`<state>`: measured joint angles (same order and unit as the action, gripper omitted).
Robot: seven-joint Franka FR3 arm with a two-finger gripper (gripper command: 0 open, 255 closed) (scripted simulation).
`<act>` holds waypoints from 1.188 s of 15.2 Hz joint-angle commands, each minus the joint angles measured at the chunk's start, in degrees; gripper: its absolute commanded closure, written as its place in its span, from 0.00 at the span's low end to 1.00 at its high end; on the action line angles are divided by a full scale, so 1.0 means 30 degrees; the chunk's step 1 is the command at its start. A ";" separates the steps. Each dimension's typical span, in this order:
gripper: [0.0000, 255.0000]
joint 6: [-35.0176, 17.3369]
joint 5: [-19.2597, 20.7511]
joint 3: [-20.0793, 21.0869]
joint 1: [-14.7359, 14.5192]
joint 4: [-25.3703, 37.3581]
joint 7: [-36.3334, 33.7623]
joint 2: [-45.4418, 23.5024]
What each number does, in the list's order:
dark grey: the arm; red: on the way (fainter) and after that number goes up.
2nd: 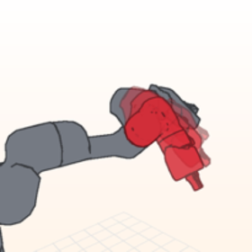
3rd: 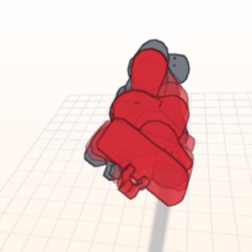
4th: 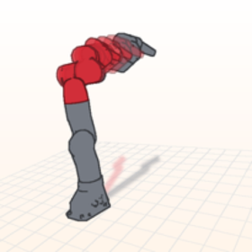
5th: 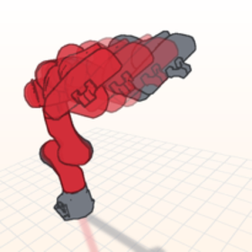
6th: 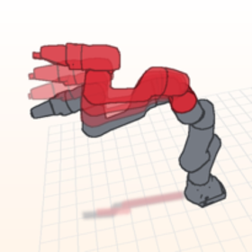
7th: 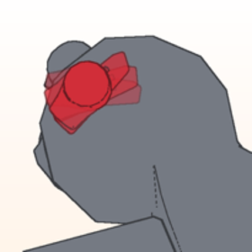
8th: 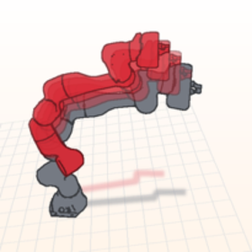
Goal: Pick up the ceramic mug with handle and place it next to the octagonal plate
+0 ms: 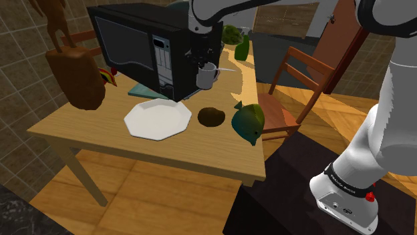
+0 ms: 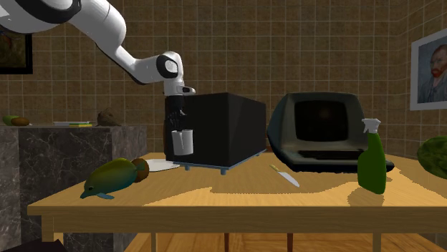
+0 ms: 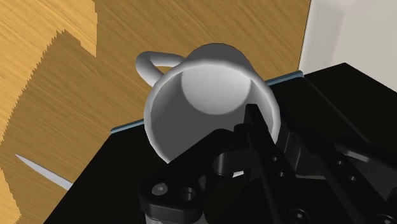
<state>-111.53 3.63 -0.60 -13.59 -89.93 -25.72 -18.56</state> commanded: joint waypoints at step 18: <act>1.00 -0.2362 0.0027 0.0041 -0.0042 -0.1907 -0.0208 -0.1862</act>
<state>-121.05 3.85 -0.60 -13.64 -93.35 -26.50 -18.98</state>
